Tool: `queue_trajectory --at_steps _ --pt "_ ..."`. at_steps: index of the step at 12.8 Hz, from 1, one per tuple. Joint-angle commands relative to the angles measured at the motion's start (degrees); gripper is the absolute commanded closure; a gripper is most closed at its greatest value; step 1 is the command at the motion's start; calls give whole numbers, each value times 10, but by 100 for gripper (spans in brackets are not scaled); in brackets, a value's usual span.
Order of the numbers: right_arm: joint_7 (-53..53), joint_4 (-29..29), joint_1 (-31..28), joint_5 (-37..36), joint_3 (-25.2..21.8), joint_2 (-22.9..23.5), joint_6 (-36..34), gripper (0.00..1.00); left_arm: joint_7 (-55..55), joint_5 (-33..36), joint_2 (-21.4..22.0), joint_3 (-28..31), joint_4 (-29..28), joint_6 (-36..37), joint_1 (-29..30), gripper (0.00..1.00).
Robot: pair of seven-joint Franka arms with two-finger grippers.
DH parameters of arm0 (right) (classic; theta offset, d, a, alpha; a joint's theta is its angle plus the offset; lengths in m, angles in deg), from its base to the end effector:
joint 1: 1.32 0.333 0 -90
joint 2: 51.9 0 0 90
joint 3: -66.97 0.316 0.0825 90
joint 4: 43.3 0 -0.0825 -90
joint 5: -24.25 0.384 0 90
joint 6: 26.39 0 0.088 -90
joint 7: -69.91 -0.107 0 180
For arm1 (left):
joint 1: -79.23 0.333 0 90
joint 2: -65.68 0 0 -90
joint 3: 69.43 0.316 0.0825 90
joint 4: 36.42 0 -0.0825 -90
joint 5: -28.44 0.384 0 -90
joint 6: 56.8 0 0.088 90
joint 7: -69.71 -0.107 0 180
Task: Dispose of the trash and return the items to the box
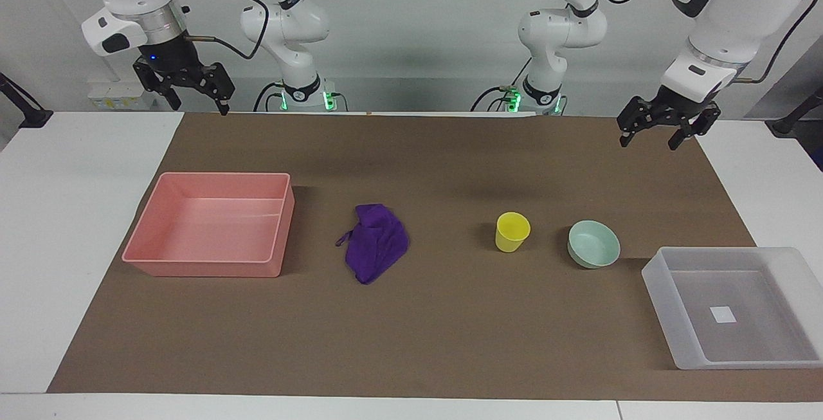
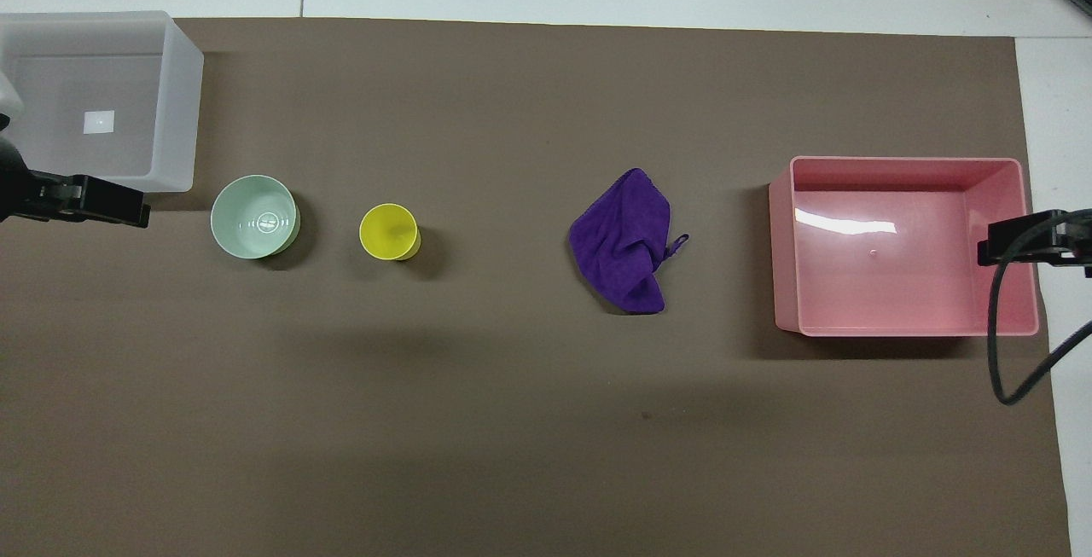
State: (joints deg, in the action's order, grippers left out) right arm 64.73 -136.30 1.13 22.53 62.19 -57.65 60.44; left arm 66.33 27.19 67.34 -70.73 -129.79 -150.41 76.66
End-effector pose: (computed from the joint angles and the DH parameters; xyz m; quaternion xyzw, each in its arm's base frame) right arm 0.5167 -0.0268 0.6487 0.9978 -0.0660 -0.0036 0.0109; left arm 0.5497 -0.0396 0.6183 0.9978 -0.0627 0.0165 0.0106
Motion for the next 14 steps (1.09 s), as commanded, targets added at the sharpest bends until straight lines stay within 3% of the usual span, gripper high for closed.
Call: queue_trajectory --at_steps 1,7,11,14 --pt "9 -5 -3 9 3 -10 1 0 -4 5 12 -3 -9 6 4 0" --pt "8 -7 -3 9 6 -11 1 0 -1 6 12 -3 -13 -8 1 0" --pt "3 -9 -3 28 6 -12 1 0 -1 6 22 -3 -66 -91 5 0" --pt "3 -16 -2 27 12 -14 21 0 0 5 -10 -2 -71 -118 7 0"
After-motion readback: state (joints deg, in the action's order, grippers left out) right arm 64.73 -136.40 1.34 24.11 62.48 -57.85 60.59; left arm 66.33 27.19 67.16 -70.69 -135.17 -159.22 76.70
